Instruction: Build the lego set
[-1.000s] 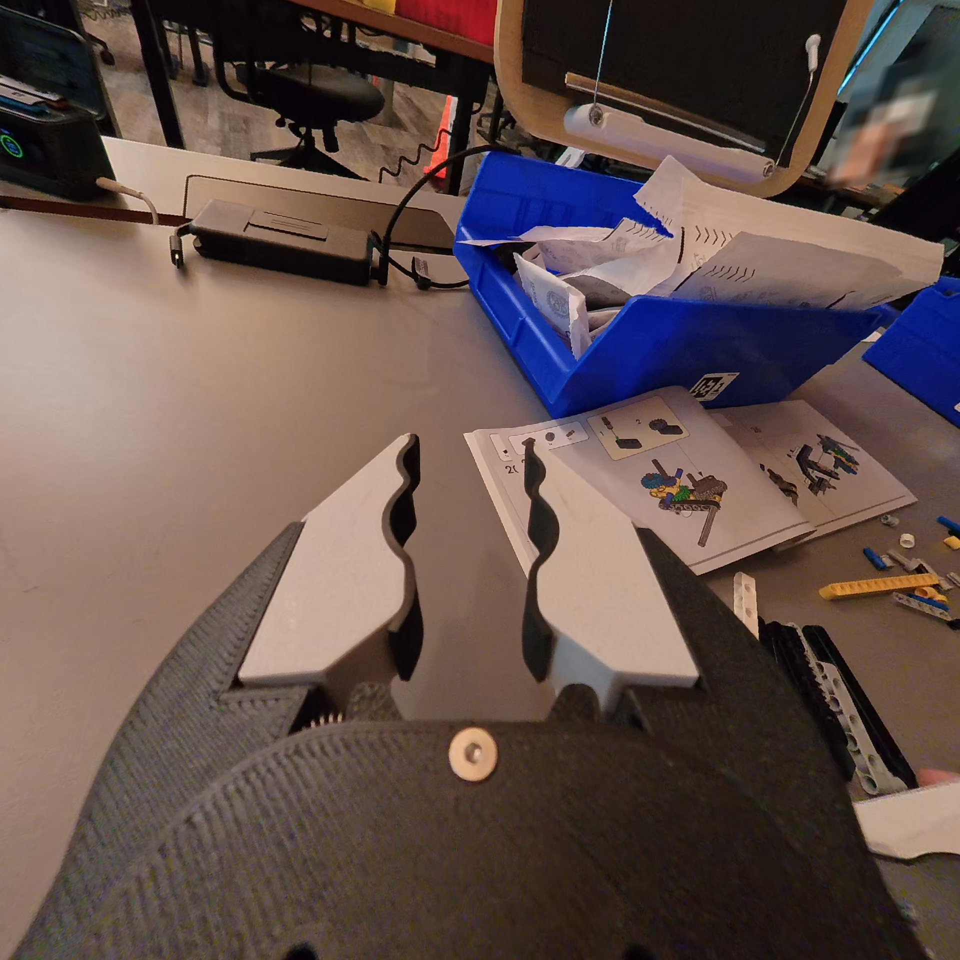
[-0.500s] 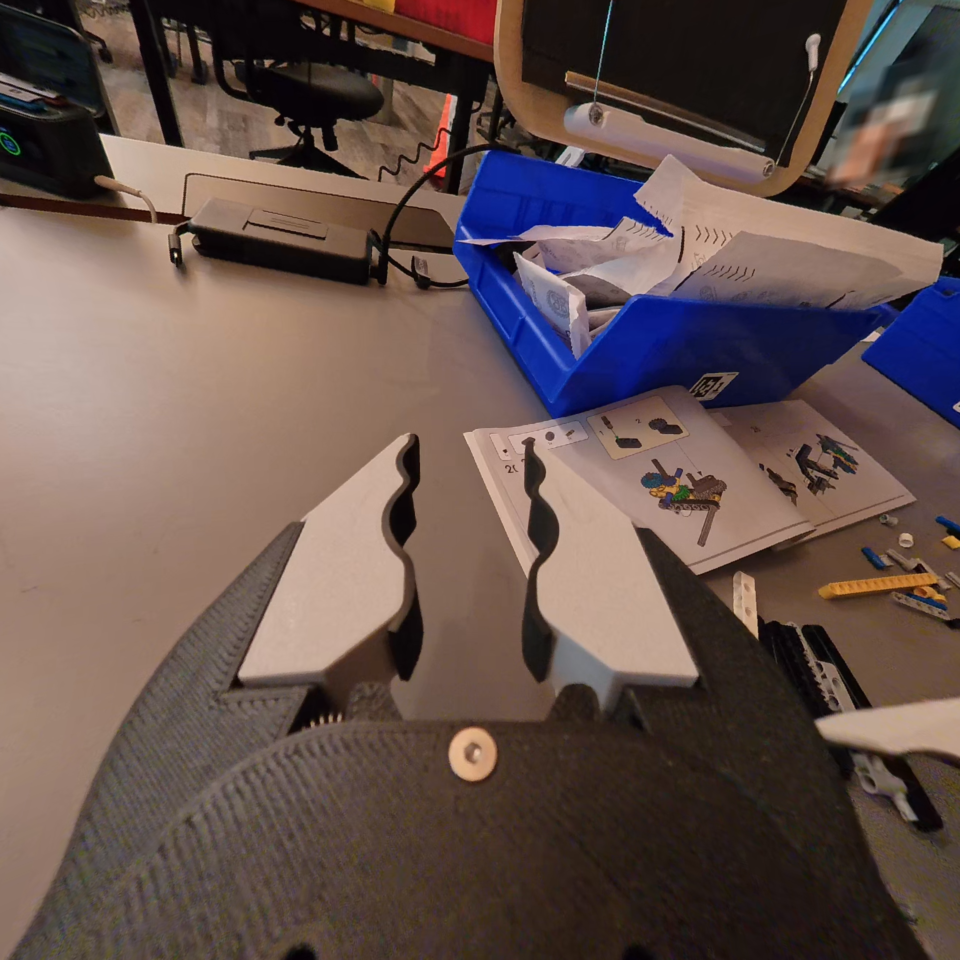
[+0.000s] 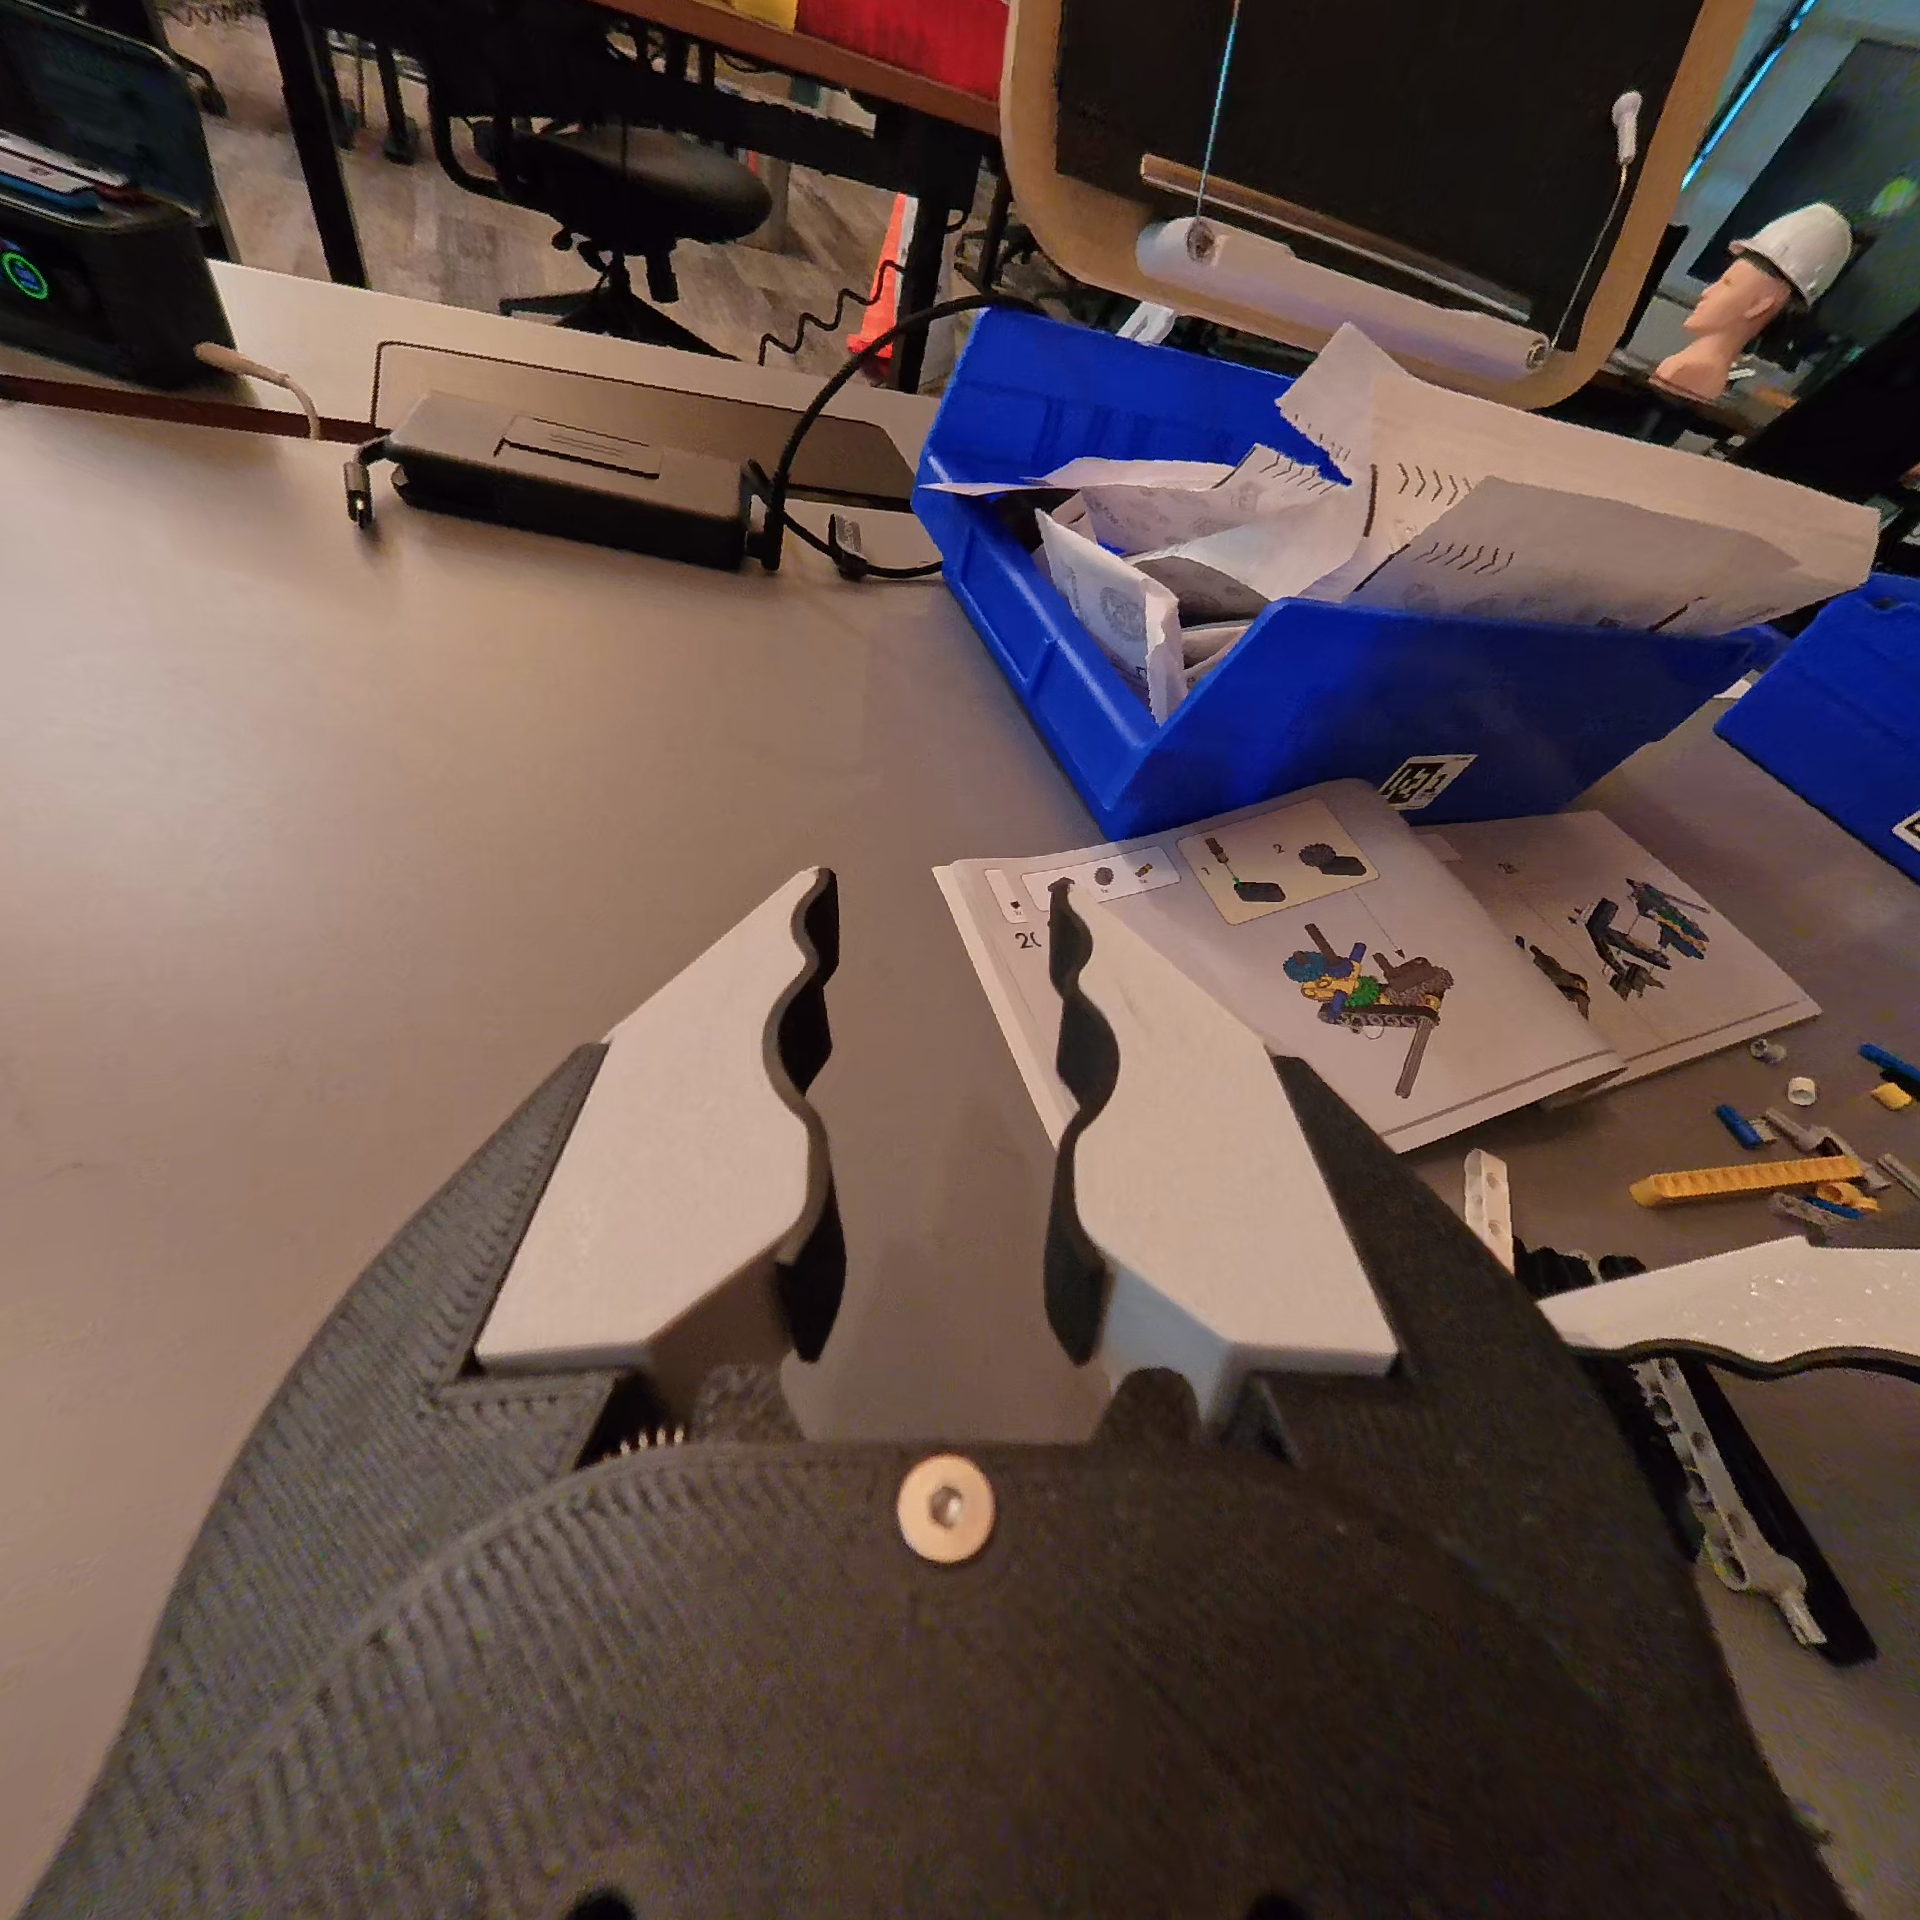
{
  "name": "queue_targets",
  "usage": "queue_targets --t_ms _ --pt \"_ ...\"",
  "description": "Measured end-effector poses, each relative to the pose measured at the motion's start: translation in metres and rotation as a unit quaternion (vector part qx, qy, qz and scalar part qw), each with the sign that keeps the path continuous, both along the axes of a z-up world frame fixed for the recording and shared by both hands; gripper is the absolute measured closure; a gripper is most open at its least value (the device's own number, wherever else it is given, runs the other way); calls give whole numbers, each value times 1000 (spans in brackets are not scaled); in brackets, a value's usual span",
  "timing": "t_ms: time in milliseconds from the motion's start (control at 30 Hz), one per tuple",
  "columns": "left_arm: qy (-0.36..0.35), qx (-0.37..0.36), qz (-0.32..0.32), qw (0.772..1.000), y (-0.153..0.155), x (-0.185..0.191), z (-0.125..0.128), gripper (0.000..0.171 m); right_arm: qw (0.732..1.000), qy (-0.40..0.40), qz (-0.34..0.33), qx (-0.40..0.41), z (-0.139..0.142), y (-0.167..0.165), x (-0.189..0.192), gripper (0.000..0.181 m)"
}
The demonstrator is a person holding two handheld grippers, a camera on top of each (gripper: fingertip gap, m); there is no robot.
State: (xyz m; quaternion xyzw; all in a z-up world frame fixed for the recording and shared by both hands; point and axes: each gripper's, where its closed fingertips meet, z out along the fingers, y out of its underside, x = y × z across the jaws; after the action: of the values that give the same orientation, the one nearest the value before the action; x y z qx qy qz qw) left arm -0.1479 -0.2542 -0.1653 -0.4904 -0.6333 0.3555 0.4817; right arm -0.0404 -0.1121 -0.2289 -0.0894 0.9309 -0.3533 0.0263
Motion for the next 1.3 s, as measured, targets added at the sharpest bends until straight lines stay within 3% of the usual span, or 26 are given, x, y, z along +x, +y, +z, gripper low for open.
queue_targets --t_ms 867,1300 --pt "-2 8 -4 1000 2 -1 -1 133 1000 10 2 19 -9 1 4 103" --pt "-3 9 -5 1000 2 -1 -2 133 1000 10 -9 10 -6 -3 2 96"
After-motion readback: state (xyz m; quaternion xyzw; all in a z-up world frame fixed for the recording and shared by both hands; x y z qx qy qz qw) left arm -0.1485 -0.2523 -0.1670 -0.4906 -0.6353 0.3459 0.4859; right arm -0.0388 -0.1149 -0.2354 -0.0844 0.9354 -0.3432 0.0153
